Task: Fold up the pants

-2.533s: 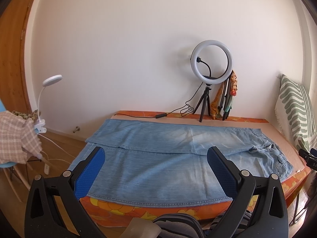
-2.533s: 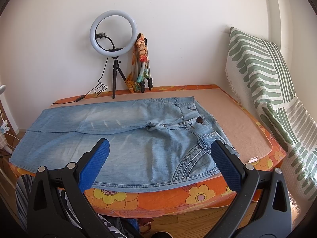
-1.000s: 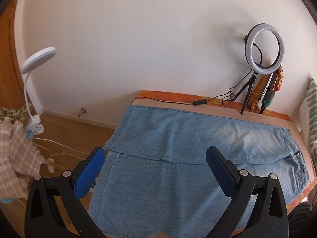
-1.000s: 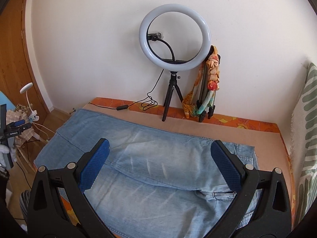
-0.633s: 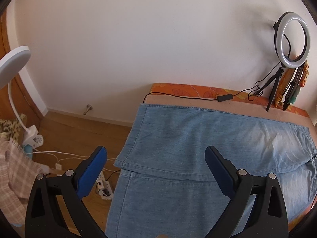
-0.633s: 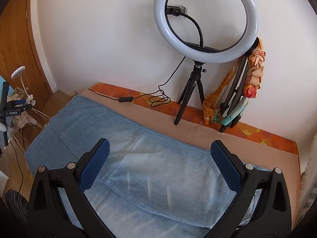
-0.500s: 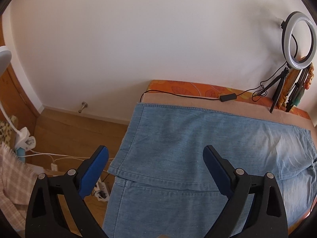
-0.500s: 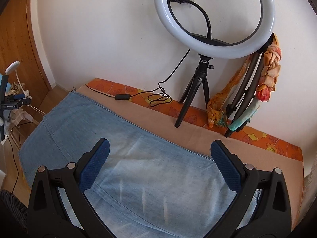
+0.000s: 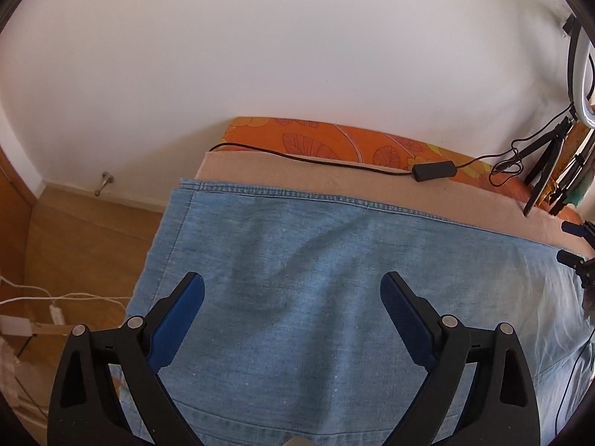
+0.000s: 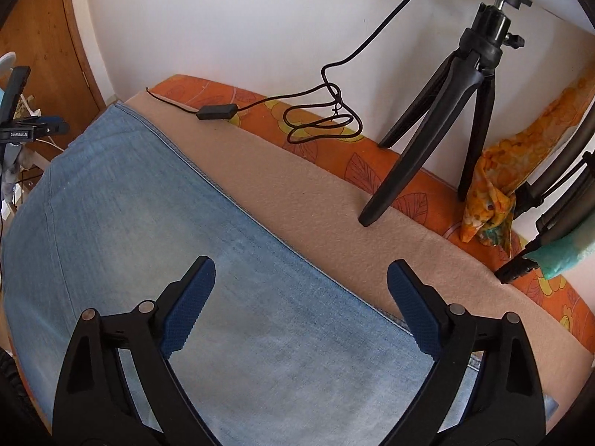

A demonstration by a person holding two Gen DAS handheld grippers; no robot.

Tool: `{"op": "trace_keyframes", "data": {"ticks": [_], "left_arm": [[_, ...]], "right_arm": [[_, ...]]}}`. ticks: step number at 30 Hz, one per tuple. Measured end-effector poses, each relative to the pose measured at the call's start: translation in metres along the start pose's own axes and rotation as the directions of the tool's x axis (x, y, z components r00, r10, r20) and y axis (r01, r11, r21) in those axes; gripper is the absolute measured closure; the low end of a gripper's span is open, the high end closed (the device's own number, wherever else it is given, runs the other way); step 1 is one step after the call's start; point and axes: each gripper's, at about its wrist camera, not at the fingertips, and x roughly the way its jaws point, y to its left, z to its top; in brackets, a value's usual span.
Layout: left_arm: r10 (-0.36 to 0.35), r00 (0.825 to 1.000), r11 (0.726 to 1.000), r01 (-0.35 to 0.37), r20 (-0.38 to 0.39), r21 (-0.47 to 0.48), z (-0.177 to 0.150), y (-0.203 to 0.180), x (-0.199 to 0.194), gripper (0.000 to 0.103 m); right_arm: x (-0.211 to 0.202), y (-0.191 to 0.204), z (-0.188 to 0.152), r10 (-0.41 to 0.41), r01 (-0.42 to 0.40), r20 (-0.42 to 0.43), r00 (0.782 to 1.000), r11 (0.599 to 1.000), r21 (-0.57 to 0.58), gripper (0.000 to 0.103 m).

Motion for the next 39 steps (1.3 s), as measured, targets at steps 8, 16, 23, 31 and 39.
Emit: {"op": "trace_keyframes", "data": {"ticks": [8,16,23,31,39], "left_arm": [[0.006,0.998,0.999,-0.008,-0.059,-0.038,-0.005,0.008,0.043,0.014],[0.022,0.996,0.998,-0.026,-0.089,-0.049,-0.009,0.014,0.063,0.014],[0.031,0.996,0.998,-0.035,-0.078,-0.049,-0.013,0.016,0.069,0.014],[-0.033,0.998,0.988,0.025,-0.052,-0.153,-0.013,0.031,0.061,0.013],[-0.093,0.996,0.946,0.094,0.017,-0.309,0.017,0.050,0.037,0.013]], "right_arm": [[0.040,-0.014,-0.003,0.036,-0.039,-0.078,0.996,0.999,-0.033,0.009],[0.061,-0.014,-0.004,0.072,-0.077,-0.132,0.989,0.996,-0.035,0.013],[0.047,0.006,-0.006,0.076,-0.086,-0.119,0.990,0.993,-0.076,0.086],[-0.006,0.042,-0.006,-0.017,0.015,-0.012,1.000,0.991,-0.131,0.097],[-0.081,0.113,-0.049,0.004,0.015,0.060,0.998,0.952,-0.306,0.097]]}}
